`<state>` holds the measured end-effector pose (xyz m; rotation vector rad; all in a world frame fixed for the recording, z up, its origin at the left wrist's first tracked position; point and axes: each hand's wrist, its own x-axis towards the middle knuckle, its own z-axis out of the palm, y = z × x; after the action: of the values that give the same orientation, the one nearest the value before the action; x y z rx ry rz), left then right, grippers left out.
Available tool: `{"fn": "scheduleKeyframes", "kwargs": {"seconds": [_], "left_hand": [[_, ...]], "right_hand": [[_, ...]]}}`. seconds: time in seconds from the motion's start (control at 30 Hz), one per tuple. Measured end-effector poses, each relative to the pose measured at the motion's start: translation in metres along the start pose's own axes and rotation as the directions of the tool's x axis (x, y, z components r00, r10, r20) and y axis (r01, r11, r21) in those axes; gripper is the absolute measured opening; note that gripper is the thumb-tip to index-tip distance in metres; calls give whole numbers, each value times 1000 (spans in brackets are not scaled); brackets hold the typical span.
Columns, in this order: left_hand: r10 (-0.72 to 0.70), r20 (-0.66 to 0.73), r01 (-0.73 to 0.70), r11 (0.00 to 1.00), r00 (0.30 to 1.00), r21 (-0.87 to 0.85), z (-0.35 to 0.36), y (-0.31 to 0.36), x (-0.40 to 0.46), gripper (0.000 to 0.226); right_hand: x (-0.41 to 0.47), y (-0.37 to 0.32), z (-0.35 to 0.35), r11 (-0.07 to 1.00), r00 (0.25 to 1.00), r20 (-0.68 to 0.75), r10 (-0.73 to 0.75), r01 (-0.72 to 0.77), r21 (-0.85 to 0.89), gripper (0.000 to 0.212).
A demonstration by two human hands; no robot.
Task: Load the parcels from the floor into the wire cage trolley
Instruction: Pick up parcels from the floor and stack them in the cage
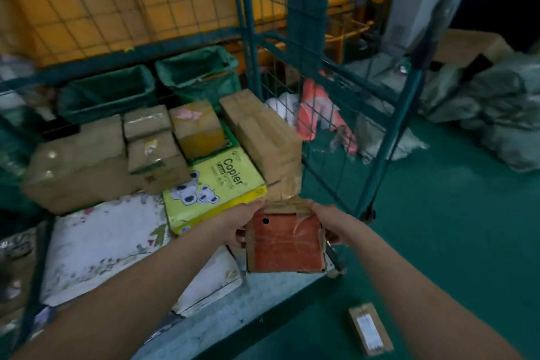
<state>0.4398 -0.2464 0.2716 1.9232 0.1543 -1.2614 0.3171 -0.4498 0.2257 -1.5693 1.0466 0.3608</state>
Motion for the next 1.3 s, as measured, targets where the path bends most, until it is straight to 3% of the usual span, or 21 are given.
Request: {"fn": "scheduleKeyframes", "kwargs": {"seconds": [0.13,0.27,0.3,0.4,0.43,0.6,0.77,1.0,1.1,1.2,1.3], "left_hand": [[40,-107,-51,994,993,-101,-7,24,10,78],[112,-206,-147,975,972,-165,-10,64,-11,49],[126,-230,-168,970,965,-175,-12,72,-11,47],[158,-275,-222,950,948,-218,-26,93,-3,55],[166,-293,-239,942,942,-235,-32,100,2,55],[169,-321,-271,913,932,-305,-67,136,47,58],[174,-325,-296,877,930,-379,-105,184,108,62],[175,-374,-329,855,911,-402,-167,259,214,62],[224,-410,-390,835,884,-387,-191,294,252,62],[291,-447,-469,806,846,-362,-216,333,291,61],[362,-437,-531,765,823,-365,-237,367,320,57]], "right_hand": [[12,-50,-25,994,995,59,-76,80,-68,43],[18,-105,-41,966,968,58,-243,247,-79,21],[29,-116,-43,961,962,75,-264,269,-68,27],[56,-155,-42,937,940,73,-332,338,-90,78],[67,-169,-41,927,931,69,-358,363,-99,82],[112,-231,-32,899,910,54,-410,414,-146,60],[171,-288,-12,916,936,35,-350,349,-195,59],[275,-373,20,928,930,-65,-363,355,-111,53],[314,-413,24,921,915,-107,-388,382,-78,56],[352,-462,23,906,900,-103,-424,419,-62,41],[384,-505,18,874,863,-134,-487,480,-83,39]]}}
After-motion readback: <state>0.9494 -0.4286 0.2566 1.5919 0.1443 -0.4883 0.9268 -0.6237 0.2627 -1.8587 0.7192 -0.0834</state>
